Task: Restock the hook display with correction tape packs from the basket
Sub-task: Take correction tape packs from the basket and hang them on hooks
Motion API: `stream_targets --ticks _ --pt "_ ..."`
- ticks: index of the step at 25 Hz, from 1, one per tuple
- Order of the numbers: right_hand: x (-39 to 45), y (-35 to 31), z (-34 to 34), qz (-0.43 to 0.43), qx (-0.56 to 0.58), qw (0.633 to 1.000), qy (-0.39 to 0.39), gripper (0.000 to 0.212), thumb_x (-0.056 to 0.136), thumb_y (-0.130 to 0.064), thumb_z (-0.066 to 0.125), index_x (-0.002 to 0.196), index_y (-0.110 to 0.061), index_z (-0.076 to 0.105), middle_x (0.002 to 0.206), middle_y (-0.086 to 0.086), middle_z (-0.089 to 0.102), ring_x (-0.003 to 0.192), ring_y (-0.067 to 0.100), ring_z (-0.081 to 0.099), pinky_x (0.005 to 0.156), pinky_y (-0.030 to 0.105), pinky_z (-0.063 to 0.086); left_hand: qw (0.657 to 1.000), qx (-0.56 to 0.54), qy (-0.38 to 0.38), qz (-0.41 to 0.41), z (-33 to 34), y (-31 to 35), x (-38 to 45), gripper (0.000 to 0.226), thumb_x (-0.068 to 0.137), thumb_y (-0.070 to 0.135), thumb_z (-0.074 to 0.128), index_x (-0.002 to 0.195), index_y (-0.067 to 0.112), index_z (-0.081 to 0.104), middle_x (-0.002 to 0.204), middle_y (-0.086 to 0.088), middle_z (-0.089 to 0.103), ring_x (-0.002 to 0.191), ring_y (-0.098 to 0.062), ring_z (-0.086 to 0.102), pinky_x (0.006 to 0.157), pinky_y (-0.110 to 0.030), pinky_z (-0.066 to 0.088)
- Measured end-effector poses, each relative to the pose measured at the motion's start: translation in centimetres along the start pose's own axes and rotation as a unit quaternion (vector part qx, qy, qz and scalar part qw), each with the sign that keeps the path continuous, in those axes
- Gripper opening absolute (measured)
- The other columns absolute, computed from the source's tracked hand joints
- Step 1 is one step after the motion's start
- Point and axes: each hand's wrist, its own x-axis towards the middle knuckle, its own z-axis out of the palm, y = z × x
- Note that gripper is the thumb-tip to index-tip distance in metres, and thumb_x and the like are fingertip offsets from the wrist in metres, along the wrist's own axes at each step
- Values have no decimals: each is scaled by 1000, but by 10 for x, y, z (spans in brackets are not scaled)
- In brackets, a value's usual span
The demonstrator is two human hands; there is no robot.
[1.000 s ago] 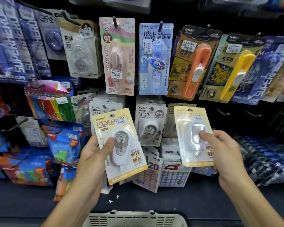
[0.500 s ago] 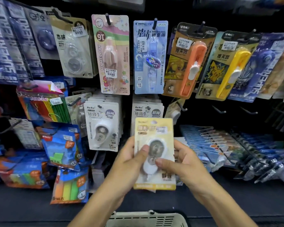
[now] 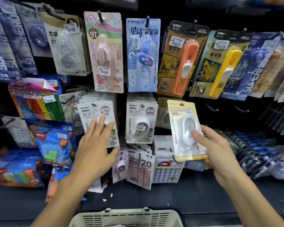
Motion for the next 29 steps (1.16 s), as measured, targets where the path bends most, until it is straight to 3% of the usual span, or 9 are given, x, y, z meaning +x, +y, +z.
stream_targets --ticks 6,9,11,13,15,17,22,25,29 --pt "0 0 -7 -12 -62 998 10 23 92 -25 71 111 -39 71 79 -6 76 51 5 66 39 12 40 1000 -22 -15 7 -3 -5 3 82 93 48 59 159 32 13 168 15 -11 153 -8 -17 124 -47 17" --pt "4 18 -3 79 22 997 -7 57 91 -8 71 134 -38 49 106 0 71 76 23 76 56 30 59 999 -43 20 17 0 -5 -1 78 93 41 62 158 29 22 169 12 -3 153 -8 -12 125 -45 13" --pt "5 41 8 122 15 992 13 65 92 -9 70 145 -33 41 128 2 58 100 28 71 82 38 59 988 -69 133 24 3 -3 -14 63 90 26 65 149 21 42 167 -2 20 155 -23 11 123 -48 21" --pt "1 78 27 141 -49 988 29 50 95 -11 66 139 -22 46 129 7 59 99 23 66 85 38 56 973 -67 218 44 21 -8 -32 44 85 13 62 129 12 58 143 -12 50 132 -33 43 108 -48 40" --pt "-12 125 50 143 -143 979 0 29 95 -7 61 124 -13 58 112 12 67 83 22 66 71 35 56 988 -79 125 52 51 -19 -52 32 83 10 59 115 11 62 115 -10 62 106 -31 55 92 -46 47" --pt "-42 192 74 163 -254 951 -68 21 93 -3 58 113 -7 65 102 16 69 81 31 67 72 35 58 988 -93 -123 -8 97 -44 -95 28 87 13 60 115 17 62 106 -5 67 99 -30 62 87 -44 51" --pt "-145 343 101 437 -299 814 -240 22 94 -16 65 116 -15 62 104 12 70 68 21 64 60 28 49 862 -28 -463 -204 196 -112 -254 37 92 18 59 128 21 59 125 -4 66 109 -24 65 82 -28 51" --pt "-171 391 114 511 -244 805 -178 37 90 -20 72 123 -11 59 103 10 70 76 22 68 64 31 54 818 -66 -510 -258 231 -119 -289 32 90 18 59 122 15 60 125 -9 65 110 -26 64 85 -29 51" --pt "-173 424 156 556 -128 813 -115 33 81 -34 80 105 -14 70 97 7 77 90 26 73 82 41 60 865 -95 -358 -338 261 -112 -285 40 89 12 61 128 11 57 126 -7 64 111 -24 64 86 -27 50"
